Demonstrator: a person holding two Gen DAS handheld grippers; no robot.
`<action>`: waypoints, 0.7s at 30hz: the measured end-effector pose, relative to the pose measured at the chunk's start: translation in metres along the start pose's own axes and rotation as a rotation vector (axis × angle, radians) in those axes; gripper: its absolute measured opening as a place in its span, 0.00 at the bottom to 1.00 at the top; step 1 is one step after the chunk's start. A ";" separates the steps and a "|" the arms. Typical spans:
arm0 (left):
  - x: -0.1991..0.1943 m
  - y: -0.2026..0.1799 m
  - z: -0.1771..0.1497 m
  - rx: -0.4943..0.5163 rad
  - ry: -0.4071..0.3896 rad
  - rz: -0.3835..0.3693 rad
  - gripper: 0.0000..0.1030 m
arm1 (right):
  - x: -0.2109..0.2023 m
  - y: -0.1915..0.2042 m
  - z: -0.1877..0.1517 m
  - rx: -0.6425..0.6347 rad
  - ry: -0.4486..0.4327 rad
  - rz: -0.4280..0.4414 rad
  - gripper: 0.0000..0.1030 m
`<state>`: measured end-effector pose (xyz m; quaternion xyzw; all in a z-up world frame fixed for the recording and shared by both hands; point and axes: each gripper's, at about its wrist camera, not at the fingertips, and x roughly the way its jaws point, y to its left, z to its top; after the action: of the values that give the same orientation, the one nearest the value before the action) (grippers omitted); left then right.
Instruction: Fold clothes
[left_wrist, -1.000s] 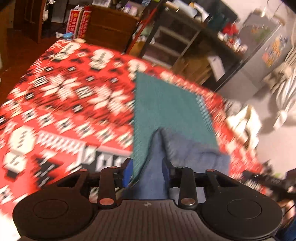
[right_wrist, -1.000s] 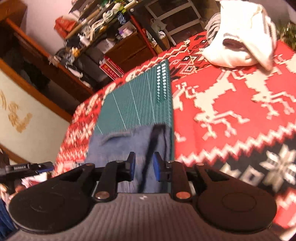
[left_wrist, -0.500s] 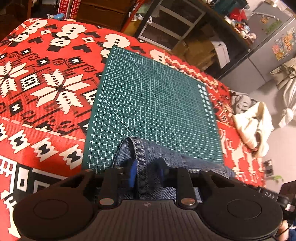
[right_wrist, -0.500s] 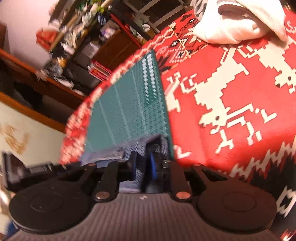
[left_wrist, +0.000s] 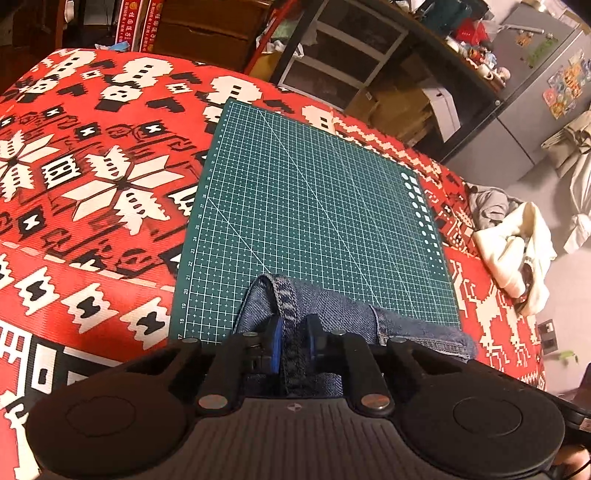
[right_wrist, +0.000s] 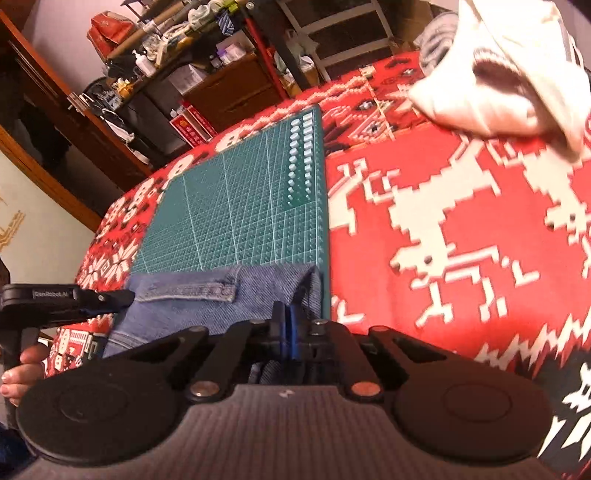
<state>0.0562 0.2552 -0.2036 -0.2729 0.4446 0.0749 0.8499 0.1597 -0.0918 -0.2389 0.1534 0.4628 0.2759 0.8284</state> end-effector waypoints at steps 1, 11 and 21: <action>-0.003 0.000 0.000 0.001 -0.001 -0.002 0.15 | -0.002 -0.001 0.000 0.005 0.003 -0.008 0.03; -0.045 -0.034 -0.004 0.128 -0.095 -0.017 0.13 | -0.031 0.043 0.004 -0.218 -0.099 -0.001 0.04; 0.011 -0.089 -0.032 0.327 -0.020 -0.035 0.10 | 0.023 0.095 -0.023 -0.506 -0.085 -0.056 0.02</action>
<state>0.0726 0.1619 -0.1920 -0.1379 0.4374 -0.0105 0.8885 0.1194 -0.0020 -0.2183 -0.0600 0.3480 0.3532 0.8663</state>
